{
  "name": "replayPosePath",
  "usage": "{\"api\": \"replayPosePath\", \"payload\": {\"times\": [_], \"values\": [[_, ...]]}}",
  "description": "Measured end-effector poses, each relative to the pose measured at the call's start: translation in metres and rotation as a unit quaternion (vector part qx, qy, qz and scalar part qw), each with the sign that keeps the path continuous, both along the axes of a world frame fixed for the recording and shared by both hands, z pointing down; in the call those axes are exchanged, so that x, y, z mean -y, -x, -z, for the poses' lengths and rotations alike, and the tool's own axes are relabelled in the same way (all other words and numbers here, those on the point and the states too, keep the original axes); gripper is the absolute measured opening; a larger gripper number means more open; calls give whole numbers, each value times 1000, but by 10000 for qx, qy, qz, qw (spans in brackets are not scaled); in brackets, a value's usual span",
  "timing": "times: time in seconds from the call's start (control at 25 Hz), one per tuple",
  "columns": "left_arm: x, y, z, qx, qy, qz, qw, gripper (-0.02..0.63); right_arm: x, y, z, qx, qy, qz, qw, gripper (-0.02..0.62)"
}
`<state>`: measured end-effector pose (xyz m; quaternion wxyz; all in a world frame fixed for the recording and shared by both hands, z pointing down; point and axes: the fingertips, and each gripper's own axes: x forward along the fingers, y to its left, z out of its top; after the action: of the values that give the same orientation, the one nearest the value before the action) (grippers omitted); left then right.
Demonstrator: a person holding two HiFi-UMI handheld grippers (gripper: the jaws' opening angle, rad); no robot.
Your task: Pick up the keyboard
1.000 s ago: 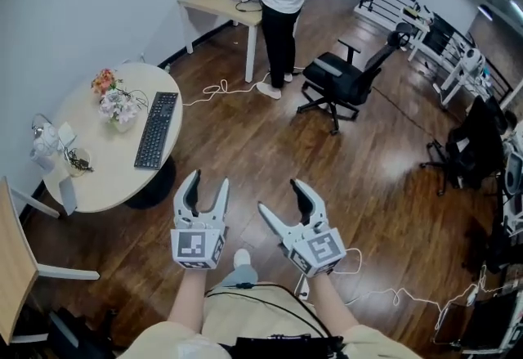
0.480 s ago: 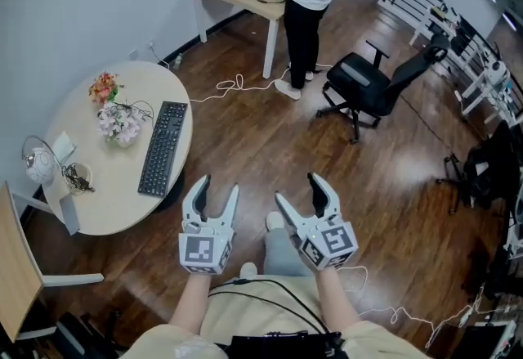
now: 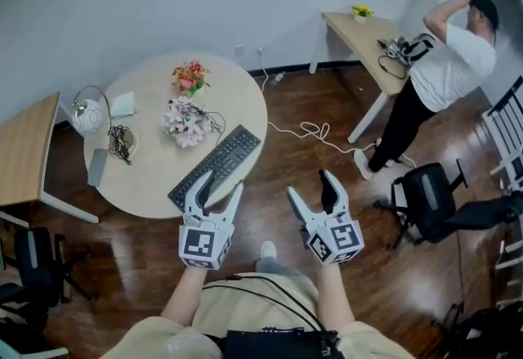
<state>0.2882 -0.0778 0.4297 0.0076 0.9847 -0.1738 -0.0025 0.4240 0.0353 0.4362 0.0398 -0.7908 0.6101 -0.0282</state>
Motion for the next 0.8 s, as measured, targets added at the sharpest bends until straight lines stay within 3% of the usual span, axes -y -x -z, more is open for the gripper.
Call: {"api": "replayPosePath", "payload": {"times": [0.2,0.4,0.64,0.8], "values": [[61,4,-9,183,-66,1330,9909,236,88,-21,10,-202,-72,1470,9889,383],[85,52,-26,441,155,2586,9648,242,145,-1,-25,193,226,2625,9645,383],[106,117,-65,743,761,3563,9283,251,191,30,-72,532,698,3365,9376,385],[121,140,-97,855,1104,3818,9136,255,219,39,-102,596,1005,3538,9280,385]]}}
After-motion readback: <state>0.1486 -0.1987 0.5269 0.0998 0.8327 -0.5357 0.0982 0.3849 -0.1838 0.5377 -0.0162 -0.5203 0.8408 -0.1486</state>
